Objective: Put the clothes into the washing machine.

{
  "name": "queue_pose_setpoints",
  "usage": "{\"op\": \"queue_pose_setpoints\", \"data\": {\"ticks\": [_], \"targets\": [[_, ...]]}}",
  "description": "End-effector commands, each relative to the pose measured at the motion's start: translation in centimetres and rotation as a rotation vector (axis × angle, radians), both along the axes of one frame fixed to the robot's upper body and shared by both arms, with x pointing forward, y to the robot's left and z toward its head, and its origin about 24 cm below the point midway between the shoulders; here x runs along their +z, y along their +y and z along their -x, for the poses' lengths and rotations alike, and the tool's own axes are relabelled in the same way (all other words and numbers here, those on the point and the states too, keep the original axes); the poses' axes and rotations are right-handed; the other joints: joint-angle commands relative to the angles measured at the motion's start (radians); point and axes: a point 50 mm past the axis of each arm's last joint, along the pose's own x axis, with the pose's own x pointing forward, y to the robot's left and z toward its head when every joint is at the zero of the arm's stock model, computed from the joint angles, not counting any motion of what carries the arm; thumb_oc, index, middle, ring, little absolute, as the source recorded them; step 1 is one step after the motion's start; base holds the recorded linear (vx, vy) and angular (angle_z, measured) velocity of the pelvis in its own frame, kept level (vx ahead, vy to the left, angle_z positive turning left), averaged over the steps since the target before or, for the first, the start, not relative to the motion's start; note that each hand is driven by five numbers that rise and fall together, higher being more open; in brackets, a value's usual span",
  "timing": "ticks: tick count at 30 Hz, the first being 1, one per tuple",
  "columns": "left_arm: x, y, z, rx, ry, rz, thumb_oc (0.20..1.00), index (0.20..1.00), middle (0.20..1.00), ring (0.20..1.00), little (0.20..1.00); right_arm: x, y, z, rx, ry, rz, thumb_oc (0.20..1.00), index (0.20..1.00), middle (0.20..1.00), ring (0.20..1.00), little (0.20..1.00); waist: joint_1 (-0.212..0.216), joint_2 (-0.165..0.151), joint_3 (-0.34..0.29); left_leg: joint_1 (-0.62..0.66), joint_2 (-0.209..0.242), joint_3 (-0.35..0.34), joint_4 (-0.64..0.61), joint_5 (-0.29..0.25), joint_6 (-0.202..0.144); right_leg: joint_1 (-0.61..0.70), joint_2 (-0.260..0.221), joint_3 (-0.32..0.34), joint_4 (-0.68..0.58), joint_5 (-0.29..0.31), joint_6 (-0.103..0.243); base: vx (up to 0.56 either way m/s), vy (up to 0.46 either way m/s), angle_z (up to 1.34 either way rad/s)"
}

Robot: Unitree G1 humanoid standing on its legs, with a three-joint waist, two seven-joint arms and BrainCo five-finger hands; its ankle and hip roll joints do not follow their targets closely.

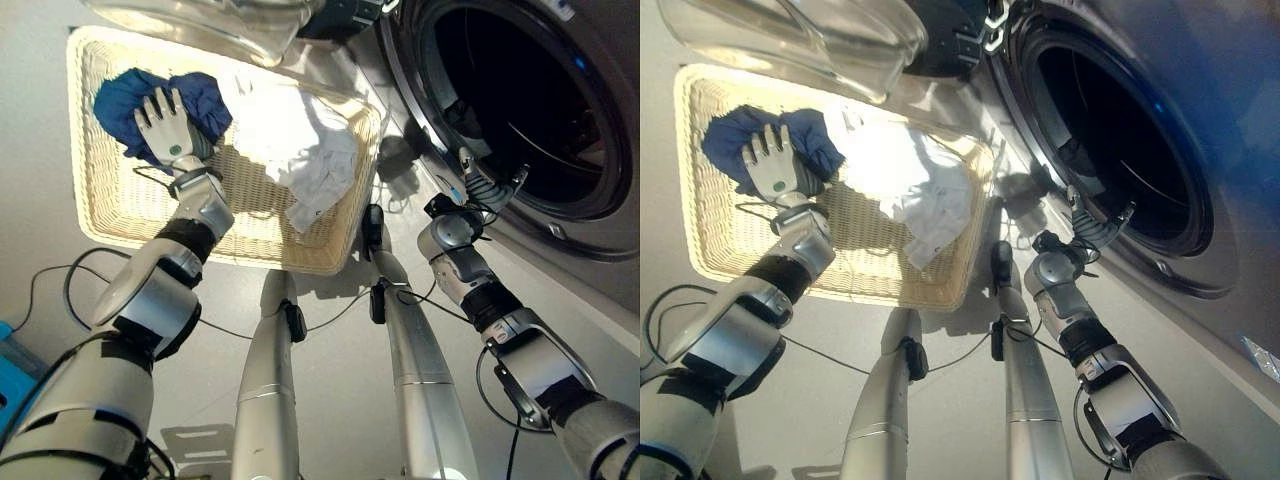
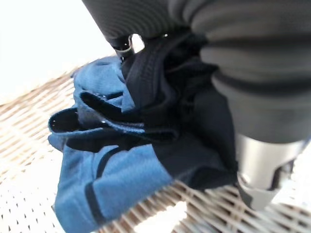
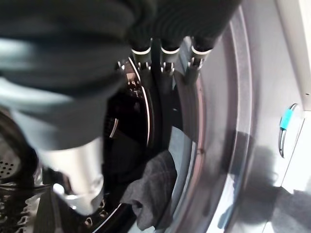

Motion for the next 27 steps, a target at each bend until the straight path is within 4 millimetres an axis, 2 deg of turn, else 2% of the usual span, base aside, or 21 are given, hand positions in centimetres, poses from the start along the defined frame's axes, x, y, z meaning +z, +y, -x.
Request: {"op": "queue_pose_setpoints", "data": {"ticks": [1,2,9,15,24,26,27], "targets": [[-1.9,3.7,0.7,0.121,0.173,0.072,0.576,0.576,0.576,0.576,0.576,0.5,-0.6,0.5,-0.016,-0.063,-0.076,1.000,1.000,1.000,1.000,1.000,0.006,-0.042,-0.018,-0.023,-0.067,0.065,0.088,-0.058,-0.016,0.048,0.020,-0.037,-0.142,0.144,0.100,0.00,0.000,0.00],[-1.8,3.6,0.5,0.102,0.182,0.077,0.200,0.200,0.200,0.200,0.200,0.5,-0.6,0.6,-0.021,-0.065,-0.083,1.000,1.000,1.000,1.000,1.000,0.005,-0.044,-0.018,-0.023,-0.067,0.066,0.088,-0.058,-0.014,0.047,0.020,-0.036,-0.141,0.144,0.100,0.00,0.000,0.00],[-1.1,3.2,0.3,0.019,0.131,0.040,0.200,0.200,0.200,0.200,0.200,-0.3,-1.1,0.7,-0.008,-0.062,-0.125,1.000,1.000,1.000,1.000,1.000,0.005,-0.044,-0.018,-0.008,-0.071,0.068,0.096,-0.066,-0.008,0.059,0.020,-0.034,-0.139,0.144,0.101,0.00,0.000,0.00],[-0.3,2.9,0.4,-0.055,-0.003,0.001,0.200,0.200,0.200,0.200,0.200,-0.6,-1.2,1.1,0.014,-0.082,-0.119,1.000,1.000,1.000,1.000,1.000,0.007,-0.041,-0.018,0.033,-0.072,0.072,0.100,-0.072,-0.009,0.097,0.021,-0.036,-0.130,0.133,0.099,0.00,0.000,0.00],[-0.9,2.6,0.7,-0.232,-0.182,0.226,0.200,0.200,0.200,0.200,0.200,-1.4,-1.6,1.7,0.001,-0.085,-0.128,1.000,1.000,1.000,1.000,1.000,0.014,-0.029,-0.018,0.095,-0.076,0.077,0.096,-0.081,-0.006,0.155,0.021,-0.044,-0.112,0.109,0.093,-0.01,0.007,0.00],[-1.0,1.5,0.8,-0.376,-0.310,0.418,0.200,0.200,0.200,0.200,0.200,-1.1,-1.3,1.8,0.009,-0.100,-0.089,1.000,1.000,1.000,1.000,1.000,0.019,-0.024,-0.018,0.121,-0.081,0.074,0.088,-0.085,-0.002,0.180,0.021,-0.047,-0.114,0.102,0.091,0.00,0.000,0.00],[-1.1,1.3,0.8,-0.406,-0.326,0.453,0.200,0.200,0.200,0.200,0.200,-1.0,-1.1,1.8,0.016,-0.105,-0.078,1.000,1.000,1.000,1.000,1.000,0.020,-0.023,-0.018,0.124,-0.082,0.074,0.087,-0.086,-0.001,0.183,0.021,-0.047,-0.114,0.101,0.090,0.00,0.000,0.00]]}}
